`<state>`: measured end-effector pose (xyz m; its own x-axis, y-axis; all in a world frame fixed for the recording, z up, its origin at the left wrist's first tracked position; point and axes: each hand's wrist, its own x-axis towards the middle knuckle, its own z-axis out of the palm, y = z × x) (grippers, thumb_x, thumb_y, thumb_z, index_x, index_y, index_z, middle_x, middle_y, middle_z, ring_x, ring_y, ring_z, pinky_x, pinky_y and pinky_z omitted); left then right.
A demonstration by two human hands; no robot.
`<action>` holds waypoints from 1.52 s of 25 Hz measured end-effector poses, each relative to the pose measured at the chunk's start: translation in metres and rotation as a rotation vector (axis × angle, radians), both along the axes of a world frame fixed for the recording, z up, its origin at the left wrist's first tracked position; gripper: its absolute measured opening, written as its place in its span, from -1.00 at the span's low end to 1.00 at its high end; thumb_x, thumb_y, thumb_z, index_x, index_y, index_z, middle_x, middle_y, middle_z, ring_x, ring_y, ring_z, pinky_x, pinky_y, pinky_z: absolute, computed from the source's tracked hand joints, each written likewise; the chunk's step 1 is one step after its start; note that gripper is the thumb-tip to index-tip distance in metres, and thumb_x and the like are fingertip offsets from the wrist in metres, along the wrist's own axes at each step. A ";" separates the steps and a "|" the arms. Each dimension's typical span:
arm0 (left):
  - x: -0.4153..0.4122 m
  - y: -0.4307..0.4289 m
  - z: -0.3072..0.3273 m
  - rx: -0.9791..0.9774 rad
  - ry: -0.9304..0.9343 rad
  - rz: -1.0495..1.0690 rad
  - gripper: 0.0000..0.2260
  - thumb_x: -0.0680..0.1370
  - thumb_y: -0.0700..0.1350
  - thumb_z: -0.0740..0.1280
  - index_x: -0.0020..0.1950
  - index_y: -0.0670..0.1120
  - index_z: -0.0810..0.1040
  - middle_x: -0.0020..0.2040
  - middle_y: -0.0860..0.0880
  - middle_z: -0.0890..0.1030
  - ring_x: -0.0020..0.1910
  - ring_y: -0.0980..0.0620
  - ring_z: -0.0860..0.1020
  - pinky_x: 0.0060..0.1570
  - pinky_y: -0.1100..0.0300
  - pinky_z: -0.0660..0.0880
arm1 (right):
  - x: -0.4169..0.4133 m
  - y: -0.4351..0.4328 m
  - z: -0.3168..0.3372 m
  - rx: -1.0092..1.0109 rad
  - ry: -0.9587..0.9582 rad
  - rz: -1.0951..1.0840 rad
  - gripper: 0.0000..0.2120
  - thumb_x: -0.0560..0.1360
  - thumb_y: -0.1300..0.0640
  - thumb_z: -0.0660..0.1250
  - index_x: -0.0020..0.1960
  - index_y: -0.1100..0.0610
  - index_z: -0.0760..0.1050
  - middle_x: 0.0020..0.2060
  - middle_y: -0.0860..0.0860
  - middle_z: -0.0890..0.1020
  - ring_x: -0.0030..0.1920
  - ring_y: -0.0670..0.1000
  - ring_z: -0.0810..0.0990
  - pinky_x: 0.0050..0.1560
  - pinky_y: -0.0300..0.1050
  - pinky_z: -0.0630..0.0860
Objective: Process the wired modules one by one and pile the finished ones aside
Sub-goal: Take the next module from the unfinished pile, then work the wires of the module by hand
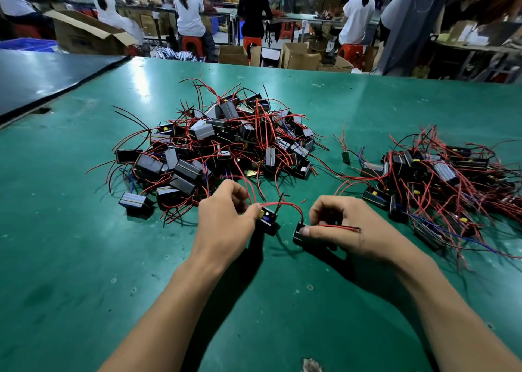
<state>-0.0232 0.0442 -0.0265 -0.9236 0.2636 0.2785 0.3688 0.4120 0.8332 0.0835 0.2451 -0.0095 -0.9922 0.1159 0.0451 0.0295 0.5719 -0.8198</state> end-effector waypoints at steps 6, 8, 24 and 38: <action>-0.001 -0.002 -0.002 -0.149 0.238 -0.116 -0.80 0.42 -0.21 0.48 -0.11 -0.03 0.48 -0.22 0.10 0.54 -0.21 0.11 0.45 -0.18 0.19 0.42 | 0.001 0.000 -0.002 0.277 0.071 -0.165 -0.82 0.47 -0.01 0.51 -0.22 0.07 0.63 -0.40 0.00 0.64 -0.39 -0.07 0.56 -0.34 -0.24 0.45; 0.000 -0.002 -0.002 -0.249 0.397 -0.219 -0.81 0.42 -0.26 0.44 -0.02 -0.06 0.58 -0.09 0.07 0.60 -0.05 0.04 0.45 -0.01 0.13 0.41 | -0.001 0.003 -0.004 0.380 0.102 -0.307 -0.78 0.48 -0.02 0.50 -0.24 0.10 0.62 -0.40 0.00 0.64 -0.34 -0.02 0.58 -0.30 -0.19 0.46; 0.009 0.008 0.004 -0.193 0.358 -0.384 -0.79 0.57 -0.08 0.37 0.17 -0.09 0.65 -0.08 -0.04 0.71 -0.08 -0.06 0.63 -0.03 0.03 0.54 | 0.002 0.007 0.002 0.440 0.016 -0.403 -0.67 0.44 -0.11 0.49 -0.36 0.06 0.53 -0.44 -0.04 0.60 -0.33 0.02 0.57 -0.26 -0.05 0.54; 0.008 0.025 0.000 -0.048 0.323 -0.251 -0.78 0.57 -0.10 0.37 0.20 -0.09 0.61 -0.13 0.06 0.69 -0.20 0.01 0.63 0.00 0.12 0.49 | 0.000 -0.020 0.013 0.399 0.420 -0.326 -0.93 0.46 0.15 0.52 -0.08 0.05 0.66 -0.32 -0.13 0.64 -0.32 -0.14 0.57 -0.21 -0.38 0.45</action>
